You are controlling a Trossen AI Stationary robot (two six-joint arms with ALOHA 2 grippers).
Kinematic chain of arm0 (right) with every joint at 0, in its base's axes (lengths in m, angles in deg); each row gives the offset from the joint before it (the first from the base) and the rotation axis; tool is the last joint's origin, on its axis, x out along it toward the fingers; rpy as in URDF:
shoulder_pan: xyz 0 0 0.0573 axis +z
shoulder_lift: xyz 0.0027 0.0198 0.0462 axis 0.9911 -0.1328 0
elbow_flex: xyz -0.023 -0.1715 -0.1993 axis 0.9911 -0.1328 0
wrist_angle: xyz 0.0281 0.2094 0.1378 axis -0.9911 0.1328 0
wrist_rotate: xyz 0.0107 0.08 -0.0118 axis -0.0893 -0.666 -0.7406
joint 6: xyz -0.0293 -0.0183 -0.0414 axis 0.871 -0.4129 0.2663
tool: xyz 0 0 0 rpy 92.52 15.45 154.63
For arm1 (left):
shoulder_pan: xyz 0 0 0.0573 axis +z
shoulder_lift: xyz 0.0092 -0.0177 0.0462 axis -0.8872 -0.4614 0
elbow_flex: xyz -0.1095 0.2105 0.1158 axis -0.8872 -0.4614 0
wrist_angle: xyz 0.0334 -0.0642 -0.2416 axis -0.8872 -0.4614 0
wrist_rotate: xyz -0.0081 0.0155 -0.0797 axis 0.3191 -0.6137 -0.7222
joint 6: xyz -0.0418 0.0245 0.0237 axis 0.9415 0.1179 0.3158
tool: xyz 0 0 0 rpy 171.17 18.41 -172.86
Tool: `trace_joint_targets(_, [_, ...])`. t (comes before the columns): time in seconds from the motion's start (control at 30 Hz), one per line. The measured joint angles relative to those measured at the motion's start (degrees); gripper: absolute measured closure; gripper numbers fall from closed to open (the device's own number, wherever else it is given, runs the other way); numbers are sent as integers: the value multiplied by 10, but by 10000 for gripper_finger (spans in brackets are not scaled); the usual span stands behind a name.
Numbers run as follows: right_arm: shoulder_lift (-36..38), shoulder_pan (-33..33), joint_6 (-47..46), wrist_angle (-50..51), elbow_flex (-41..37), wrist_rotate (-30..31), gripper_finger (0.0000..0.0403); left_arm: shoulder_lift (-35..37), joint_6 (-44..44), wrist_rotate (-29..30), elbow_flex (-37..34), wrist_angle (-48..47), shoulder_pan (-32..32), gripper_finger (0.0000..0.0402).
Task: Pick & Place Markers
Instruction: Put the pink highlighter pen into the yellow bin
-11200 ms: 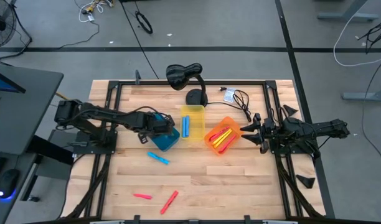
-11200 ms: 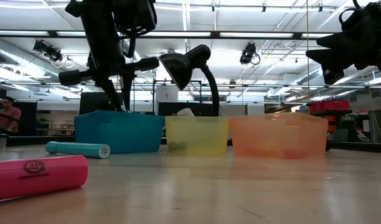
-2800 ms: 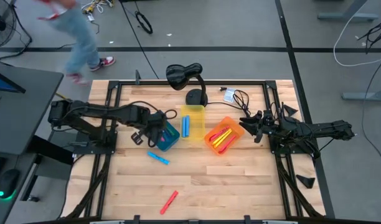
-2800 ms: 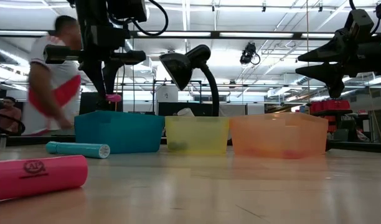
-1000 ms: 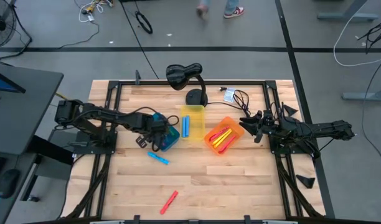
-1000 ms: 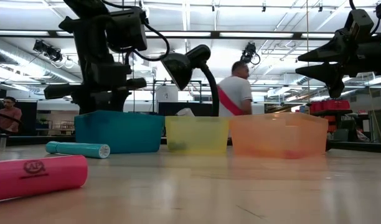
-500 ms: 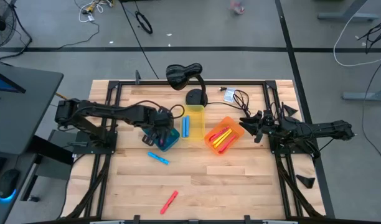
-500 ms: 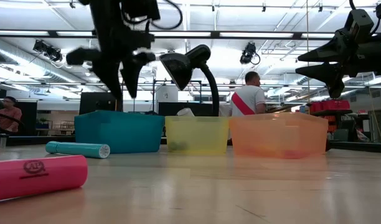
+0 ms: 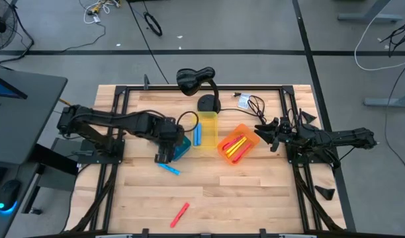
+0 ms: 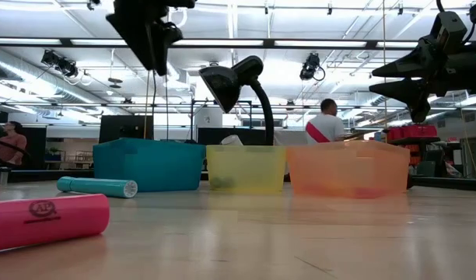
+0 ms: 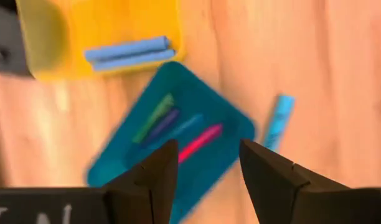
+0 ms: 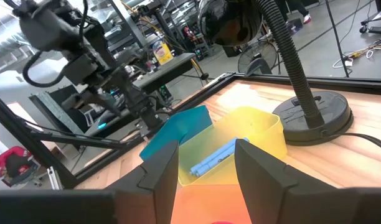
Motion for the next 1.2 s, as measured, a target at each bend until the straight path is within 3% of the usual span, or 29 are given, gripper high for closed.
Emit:
trace_joint_targets(0.37, [0, 0, 0, 0, 0, 0, 243, 0, 412, -13, 0, -15, -59, 225])
trace_joint_targets(0.6, [0, 0, 0, 0, 0, 0, 243, 0, 720, -14, 0, -20, -90, 225])
trace_joint_targets(0.77, [0, 0, 0, 0, 0, 0, 243, -6, 815, -16, 0, -9, -123, 225])
trace_joint_targets(1.2, [0, 0, 0, 0, 0, 0, 243, -90, 938, -73, 16, 89, -211, 225])
